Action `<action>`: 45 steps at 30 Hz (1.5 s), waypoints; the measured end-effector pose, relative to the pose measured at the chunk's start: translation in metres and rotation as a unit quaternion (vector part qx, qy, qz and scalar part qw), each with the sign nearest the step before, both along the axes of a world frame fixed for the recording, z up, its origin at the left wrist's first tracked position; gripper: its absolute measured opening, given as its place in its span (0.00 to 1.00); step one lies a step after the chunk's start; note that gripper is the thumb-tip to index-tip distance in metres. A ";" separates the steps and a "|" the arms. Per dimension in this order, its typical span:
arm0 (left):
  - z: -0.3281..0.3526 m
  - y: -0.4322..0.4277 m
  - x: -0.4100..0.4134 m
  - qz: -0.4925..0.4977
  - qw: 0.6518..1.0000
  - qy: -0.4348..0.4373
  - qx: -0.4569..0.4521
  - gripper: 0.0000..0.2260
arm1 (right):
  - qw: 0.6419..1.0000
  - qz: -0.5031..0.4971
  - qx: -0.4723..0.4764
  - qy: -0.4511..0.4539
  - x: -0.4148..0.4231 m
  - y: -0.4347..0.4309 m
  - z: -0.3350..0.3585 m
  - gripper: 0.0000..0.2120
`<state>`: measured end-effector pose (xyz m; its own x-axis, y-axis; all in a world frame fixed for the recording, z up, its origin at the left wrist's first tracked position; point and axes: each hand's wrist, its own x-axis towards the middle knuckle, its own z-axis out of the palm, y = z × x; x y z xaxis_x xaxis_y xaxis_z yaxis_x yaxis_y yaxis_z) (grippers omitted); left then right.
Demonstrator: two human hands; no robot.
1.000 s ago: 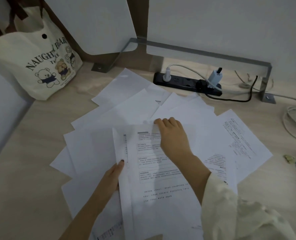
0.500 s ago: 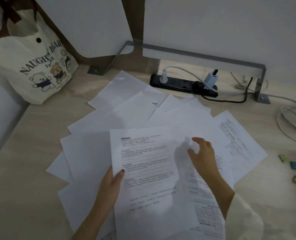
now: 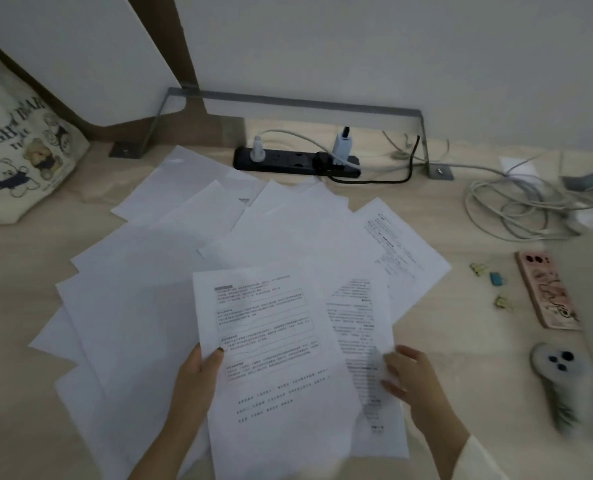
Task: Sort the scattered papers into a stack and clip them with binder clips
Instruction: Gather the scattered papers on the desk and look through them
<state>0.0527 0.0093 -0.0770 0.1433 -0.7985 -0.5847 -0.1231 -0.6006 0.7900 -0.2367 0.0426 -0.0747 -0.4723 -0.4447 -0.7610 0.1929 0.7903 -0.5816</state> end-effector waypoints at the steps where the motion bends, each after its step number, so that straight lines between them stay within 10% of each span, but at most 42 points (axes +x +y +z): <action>1: -0.001 0.001 -0.001 0.007 1.000 -0.005 0.000 0.14 | 1.000 0.002 -0.007 -0.006 0.003 0.000 -0.001 0.13; 7: 0.001 0.006 -0.009 0.009 1.000 -0.022 -0.015 0.16 | 0.961 0.119 0.032 0.246 0.011 0.001 -0.004 0.18; 13: 0.000 0.010 -0.016 0.030 0.999 -0.013 -0.016 0.16 | 0.999 -0.019 -0.040 -0.003 0.018 -0.001 0.000 0.22; 19: 0.002 0.012 -0.020 0.037 0.999 -0.017 -0.024 0.16 | 0.995 0.069 -0.029 0.072 0.030 -0.003 -0.003 0.05; 23: 0.004 0.012 -0.025 0.026 0.999 -0.022 -0.040 0.15 | 0.967 0.124 0.035 0.219 0.022 0.001 0.000 0.23; 33: -0.002 0.014 -0.037 -0.043 0.991 -0.112 -0.066 0.16 | 0.997 0.045 -0.057 -0.027 0.035 -0.001 -0.005 0.10; 45: 0.004 0.007 -0.027 -0.044 0.998 -0.045 -0.008 0.16 | 0.954 0.031 -0.165 0.249 -0.022 0.003 0.057 0.06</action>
